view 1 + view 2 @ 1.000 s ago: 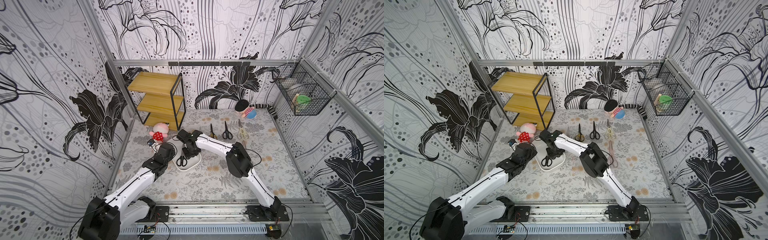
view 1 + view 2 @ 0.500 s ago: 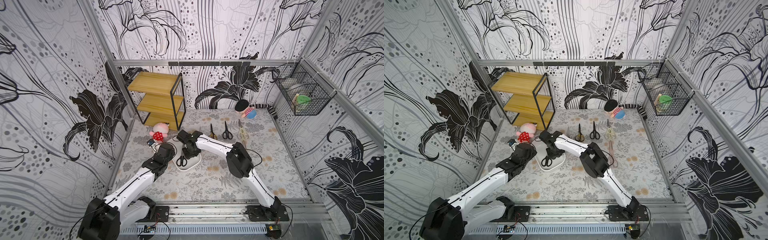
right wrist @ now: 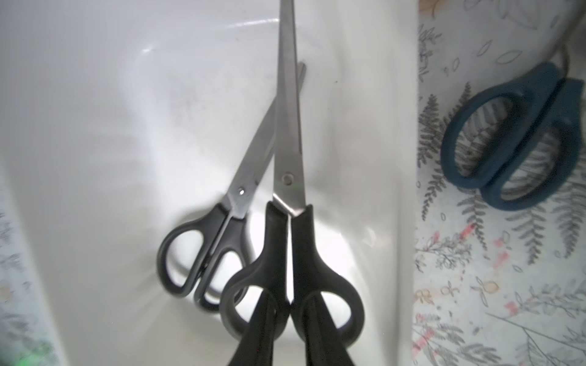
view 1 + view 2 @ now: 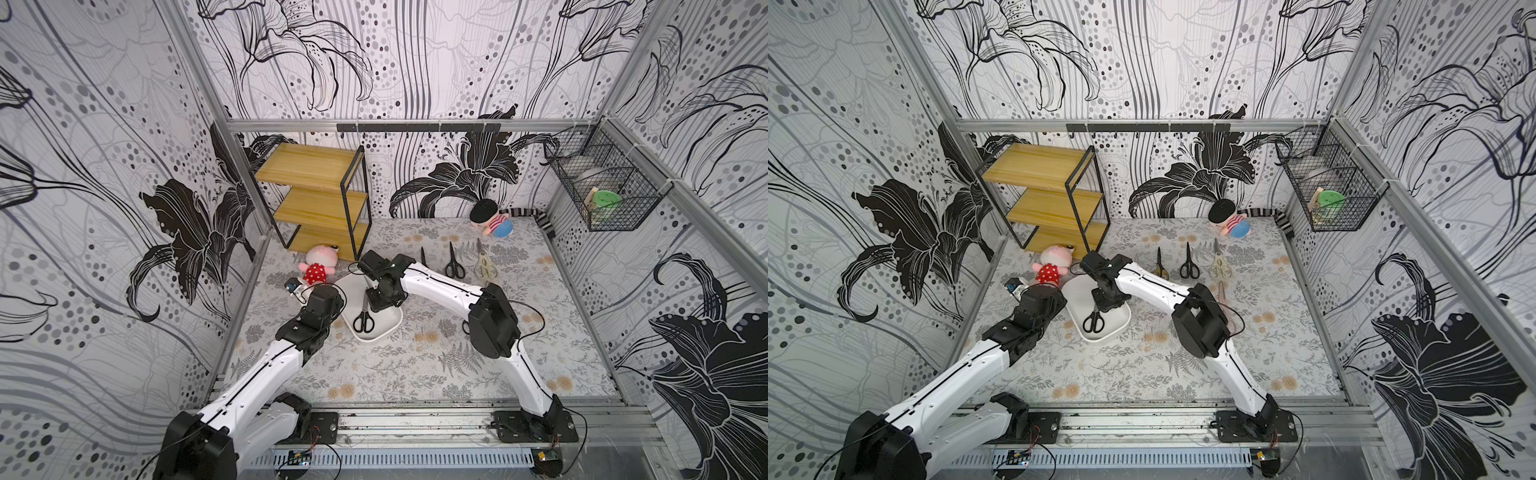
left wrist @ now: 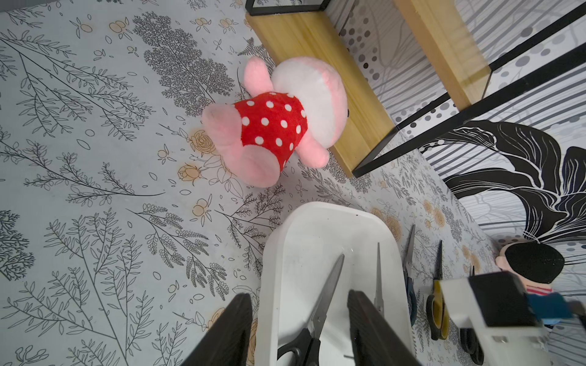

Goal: Take the scissors out of the storage box
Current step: Pick up the scissors from the storage box, then place the scissors at the center of the board.

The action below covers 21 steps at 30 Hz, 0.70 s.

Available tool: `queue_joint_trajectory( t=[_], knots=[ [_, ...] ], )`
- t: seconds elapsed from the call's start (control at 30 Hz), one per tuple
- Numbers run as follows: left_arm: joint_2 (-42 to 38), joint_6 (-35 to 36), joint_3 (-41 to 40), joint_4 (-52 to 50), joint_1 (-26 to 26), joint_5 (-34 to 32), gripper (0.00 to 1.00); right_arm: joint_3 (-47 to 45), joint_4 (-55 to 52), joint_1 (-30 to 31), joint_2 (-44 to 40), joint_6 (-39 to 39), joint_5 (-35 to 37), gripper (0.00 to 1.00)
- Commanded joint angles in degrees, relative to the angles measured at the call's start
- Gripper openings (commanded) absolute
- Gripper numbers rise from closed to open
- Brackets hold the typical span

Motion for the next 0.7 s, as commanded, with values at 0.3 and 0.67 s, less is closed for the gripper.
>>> queue_joint_trajectory(
  t=[0.3,0.67],
  knots=[
    [3.22,4.98,1.75,3.65,0.98,1.64,0.53,-16.95,4.93,-0.23,-17.55,4.37,5.16,0.0],
    [11.87,9.48,7.95,6.52,0.93,8.44,0.53,-43.6,6.21,-3.31,-30.64,10.4,9.62,0.0]
  ],
)
